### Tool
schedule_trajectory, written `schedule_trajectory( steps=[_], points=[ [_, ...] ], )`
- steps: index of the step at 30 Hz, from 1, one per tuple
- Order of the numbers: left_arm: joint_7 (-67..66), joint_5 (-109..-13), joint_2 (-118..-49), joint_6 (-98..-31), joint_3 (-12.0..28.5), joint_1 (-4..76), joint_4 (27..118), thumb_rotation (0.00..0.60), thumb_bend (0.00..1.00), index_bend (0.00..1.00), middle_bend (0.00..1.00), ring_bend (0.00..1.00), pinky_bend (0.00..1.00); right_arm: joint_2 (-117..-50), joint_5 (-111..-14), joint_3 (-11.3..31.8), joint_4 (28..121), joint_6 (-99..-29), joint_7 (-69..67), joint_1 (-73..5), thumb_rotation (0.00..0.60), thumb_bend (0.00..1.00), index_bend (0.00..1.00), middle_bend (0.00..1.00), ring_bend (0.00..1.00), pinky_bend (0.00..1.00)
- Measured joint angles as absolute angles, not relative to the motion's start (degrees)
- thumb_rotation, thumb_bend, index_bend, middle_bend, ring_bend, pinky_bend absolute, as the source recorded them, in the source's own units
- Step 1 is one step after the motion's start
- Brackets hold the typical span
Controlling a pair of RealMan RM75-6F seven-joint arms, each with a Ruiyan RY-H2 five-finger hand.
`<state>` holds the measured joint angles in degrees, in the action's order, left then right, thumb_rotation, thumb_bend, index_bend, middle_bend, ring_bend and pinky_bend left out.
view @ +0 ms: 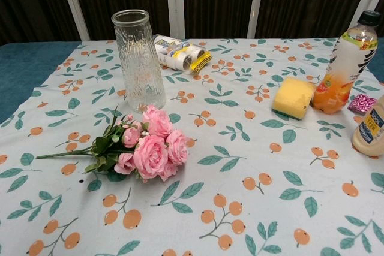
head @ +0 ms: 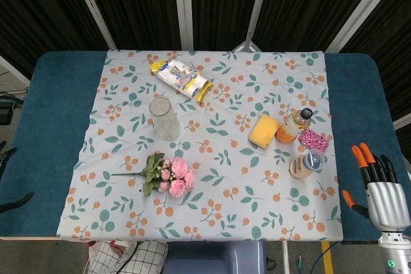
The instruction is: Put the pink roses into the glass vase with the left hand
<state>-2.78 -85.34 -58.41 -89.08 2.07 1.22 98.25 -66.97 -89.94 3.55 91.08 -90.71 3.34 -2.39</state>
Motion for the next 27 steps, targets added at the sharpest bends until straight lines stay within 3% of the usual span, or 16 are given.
schedule_trajectory(
  steps=[18, 27],
  points=[
    [-1.1, -85.6, -58.2, -89.3, 2.2, 1.0, 98.7, 0.6, 0.16, 0.13, 0.0, 0.0, 0.0, -67.4, -90.2, 3.1, 90.7, -90.1, 3.6, -2.5, 0.6, 0.32, 0.01, 0.04, 0.11, 0.07],
    [1.9, -86.2, -56.4, -86.2, 0.5, 1.3, 101.6, 0.6, 0.12, 0.13, 0.0, 0.0, 0.0, -66.8, -89.5, 3.2, 91.0, -89.5, 2.4, -2.5, 0.6, 0.32, 0.01, 0.04, 0.11, 0.07]
  ],
)
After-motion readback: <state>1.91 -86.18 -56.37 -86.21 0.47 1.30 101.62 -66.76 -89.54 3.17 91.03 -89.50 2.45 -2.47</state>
